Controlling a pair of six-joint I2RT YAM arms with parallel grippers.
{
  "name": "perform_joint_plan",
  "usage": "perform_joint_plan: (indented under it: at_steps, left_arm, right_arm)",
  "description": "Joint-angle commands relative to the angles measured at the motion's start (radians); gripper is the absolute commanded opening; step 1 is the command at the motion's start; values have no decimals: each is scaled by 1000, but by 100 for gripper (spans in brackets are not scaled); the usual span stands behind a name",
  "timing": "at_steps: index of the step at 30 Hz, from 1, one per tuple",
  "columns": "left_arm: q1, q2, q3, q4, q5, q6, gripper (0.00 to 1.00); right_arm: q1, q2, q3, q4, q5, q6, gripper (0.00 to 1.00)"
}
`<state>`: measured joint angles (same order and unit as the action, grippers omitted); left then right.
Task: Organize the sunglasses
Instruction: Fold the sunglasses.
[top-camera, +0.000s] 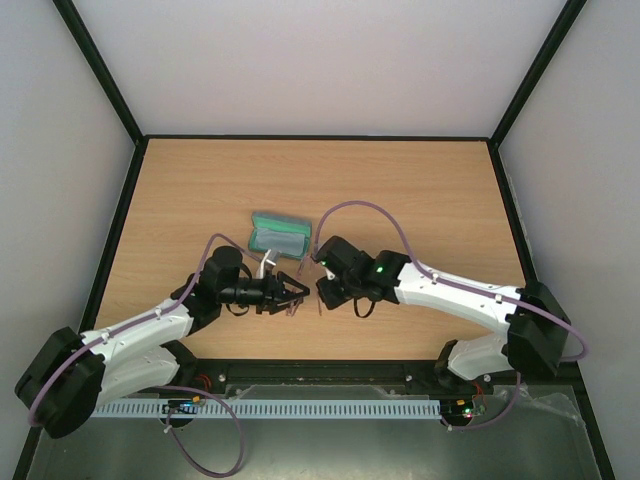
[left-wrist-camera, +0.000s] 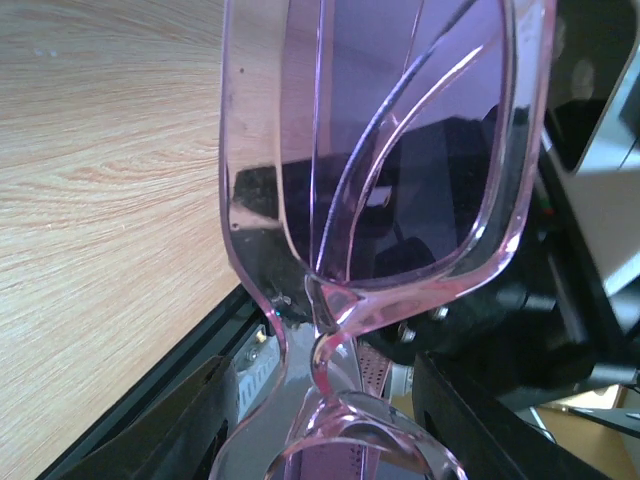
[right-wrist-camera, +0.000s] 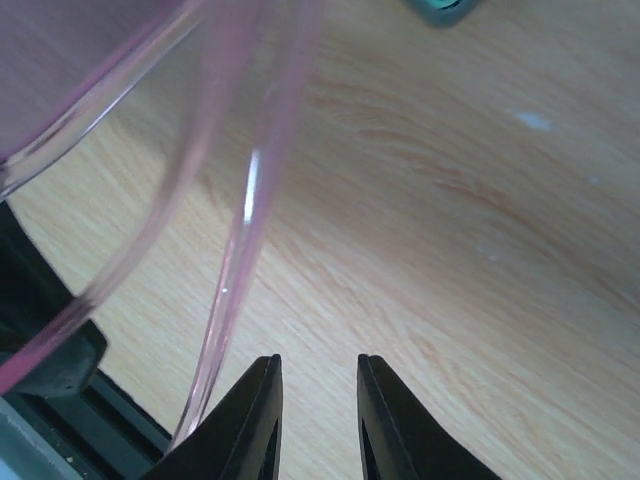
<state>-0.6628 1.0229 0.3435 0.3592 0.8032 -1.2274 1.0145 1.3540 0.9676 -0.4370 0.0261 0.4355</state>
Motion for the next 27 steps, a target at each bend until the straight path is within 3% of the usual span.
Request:
perform_joint_plan:
  at_steps: [1,13,21,27]
  left_arm:
    - [-7,13,32,78,3,-3,26]
    - [-27,16,24,96,-2,-9,26]
    - [-27,12,30,96,0,-10,26]
    - [-27,21,32,122,11,-19,26]
  right_arm:
    - [41,17,38,40,-18,48,24]
    - [42,38,88,71,56,56,18]
    - [33,-127,-41,97,126,118,18]
    - [26,-159,-66,156,76,136,19]
